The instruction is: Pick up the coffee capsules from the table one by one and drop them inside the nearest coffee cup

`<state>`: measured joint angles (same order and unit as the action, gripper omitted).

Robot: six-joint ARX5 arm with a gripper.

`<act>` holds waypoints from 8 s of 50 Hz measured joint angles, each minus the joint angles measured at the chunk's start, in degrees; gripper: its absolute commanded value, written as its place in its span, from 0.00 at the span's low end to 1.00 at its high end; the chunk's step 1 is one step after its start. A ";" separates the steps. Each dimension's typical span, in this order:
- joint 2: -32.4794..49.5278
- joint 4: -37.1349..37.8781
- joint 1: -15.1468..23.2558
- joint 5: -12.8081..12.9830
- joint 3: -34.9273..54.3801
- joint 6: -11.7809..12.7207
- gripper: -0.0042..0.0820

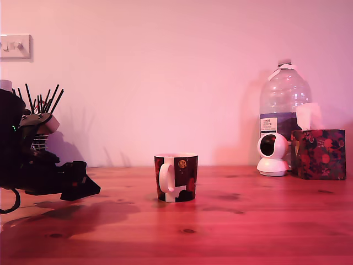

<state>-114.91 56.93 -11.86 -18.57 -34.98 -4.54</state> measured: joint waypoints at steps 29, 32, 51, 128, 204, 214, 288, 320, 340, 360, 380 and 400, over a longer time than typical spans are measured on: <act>2.38 -7.43 -0.85 1.31 0.00 0.37 0.65; 3.65 -9.07 -0.79 2.19 0.00 0.52 0.65; 7.32 -10.67 2.23 5.88 2.21 2.86 0.65; -0.52 -14.14 3.41 3.56 -9.94 2.86 0.65; 12.94 -37.68 -0.42 -3.50 -10.34 -1.38 0.29; 17.11 -42.16 -3.50 -3.48 -10.34 -1.70 0.29; 23.80 -56.52 -17.94 1.90 -16.06 -3.21 0.29; 23.69 -61.00 -17.94 4.07 -24.79 -3.23 0.29; 16.74 -64.00 -17.94 4.11 -31.89 -4.04 0.29; 13.20 -66.45 -17.99 4.09 -39.82 -4.66 0.29; 3.43 -72.46 -18.93 4.11 -46.53 -5.33 0.29; 2.32 -75.17 -19.45 4.11 -48.17 -5.55 0.29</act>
<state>-112.60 -18.24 -31.31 -14.46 -83.15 -10.09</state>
